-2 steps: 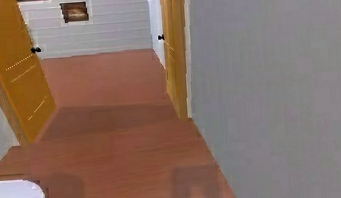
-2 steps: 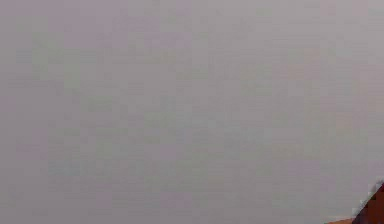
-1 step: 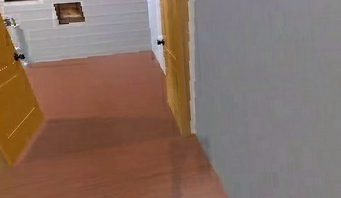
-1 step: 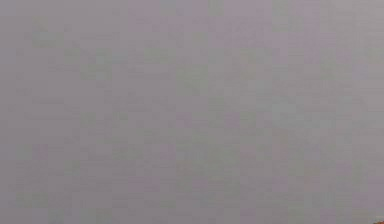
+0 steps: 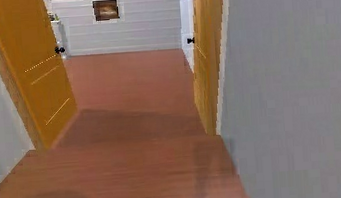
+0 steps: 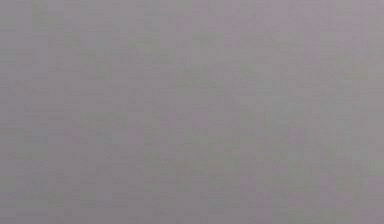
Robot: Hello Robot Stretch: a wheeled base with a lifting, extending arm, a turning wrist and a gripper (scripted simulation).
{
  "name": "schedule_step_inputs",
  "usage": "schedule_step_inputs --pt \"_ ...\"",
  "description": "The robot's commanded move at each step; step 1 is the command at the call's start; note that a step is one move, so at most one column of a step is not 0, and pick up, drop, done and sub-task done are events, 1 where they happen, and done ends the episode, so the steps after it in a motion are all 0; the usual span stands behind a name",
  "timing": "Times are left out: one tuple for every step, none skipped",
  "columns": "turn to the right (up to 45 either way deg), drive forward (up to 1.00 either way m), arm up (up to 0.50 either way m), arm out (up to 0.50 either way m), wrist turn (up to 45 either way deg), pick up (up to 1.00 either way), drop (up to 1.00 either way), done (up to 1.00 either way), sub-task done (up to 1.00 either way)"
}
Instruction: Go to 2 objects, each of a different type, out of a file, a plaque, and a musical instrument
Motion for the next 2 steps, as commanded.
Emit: schedule_step_inputs --pt "0.0 0.9 0.0 0.0 0.0 0.0 0.0 0.0 0.0" --pt "-24.0 0.0 0.0 0.0 0.0 0.0 0.0 0.0 0.0"
